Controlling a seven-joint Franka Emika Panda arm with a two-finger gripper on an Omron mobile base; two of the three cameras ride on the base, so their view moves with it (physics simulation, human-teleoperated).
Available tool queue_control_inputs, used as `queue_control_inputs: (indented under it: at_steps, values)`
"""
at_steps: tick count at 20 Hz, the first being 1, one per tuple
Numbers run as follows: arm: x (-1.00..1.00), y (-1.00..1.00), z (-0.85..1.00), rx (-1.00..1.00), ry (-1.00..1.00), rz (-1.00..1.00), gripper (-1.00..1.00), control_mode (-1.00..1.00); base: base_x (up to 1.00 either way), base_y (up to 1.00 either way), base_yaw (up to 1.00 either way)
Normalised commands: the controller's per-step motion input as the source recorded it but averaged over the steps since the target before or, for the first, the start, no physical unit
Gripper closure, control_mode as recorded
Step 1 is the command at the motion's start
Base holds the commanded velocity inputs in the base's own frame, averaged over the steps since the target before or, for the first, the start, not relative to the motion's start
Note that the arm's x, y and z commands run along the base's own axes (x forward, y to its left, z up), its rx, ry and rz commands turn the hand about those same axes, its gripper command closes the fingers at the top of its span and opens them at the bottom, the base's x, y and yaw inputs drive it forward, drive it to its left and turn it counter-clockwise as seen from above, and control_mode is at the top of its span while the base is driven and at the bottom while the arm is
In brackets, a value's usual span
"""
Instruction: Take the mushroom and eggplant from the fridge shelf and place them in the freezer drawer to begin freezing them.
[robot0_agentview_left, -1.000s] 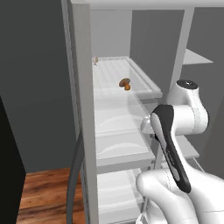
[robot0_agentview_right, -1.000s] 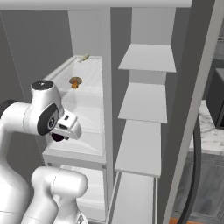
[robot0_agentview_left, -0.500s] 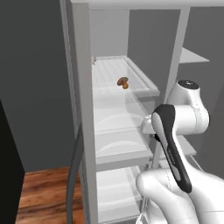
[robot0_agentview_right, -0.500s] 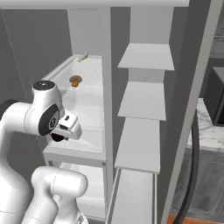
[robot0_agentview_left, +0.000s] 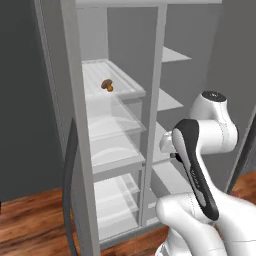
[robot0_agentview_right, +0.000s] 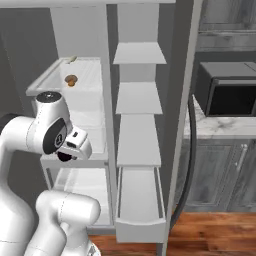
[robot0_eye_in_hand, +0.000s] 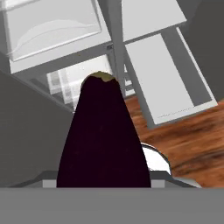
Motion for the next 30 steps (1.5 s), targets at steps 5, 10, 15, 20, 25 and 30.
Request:
queue_control_inputs:
  at_steps: [5,10,15,20,25,30]
  values:
    - [0.00,0.00,0.00,0.00,0.00,0.00,1.00,1.00,-0.71,0.22,-0.39]
    - [0.00,0.00,-0.04,0.00,0.02,0.00,1.00,-1.00,-0.14,0.03,-0.10]
    - [0.25,-0.14,-0.19,0.01,0.20,-0.07,1.00,-1.00,0.00,0.00,0.00]
    - [0.66,-0.25,-0.32,0.00,0.23,-0.10,1.00,-1.00,0.00,0.00,0.00]
    - [0.60,-0.32,-0.48,-0.01,0.08,-0.13,1.00,-1.00,0.00,0.00,0.00]
    - [0.61,-0.21,-0.80,-0.01,0.07,-0.15,1.00,-1.00,0.00,0.00,0.00]
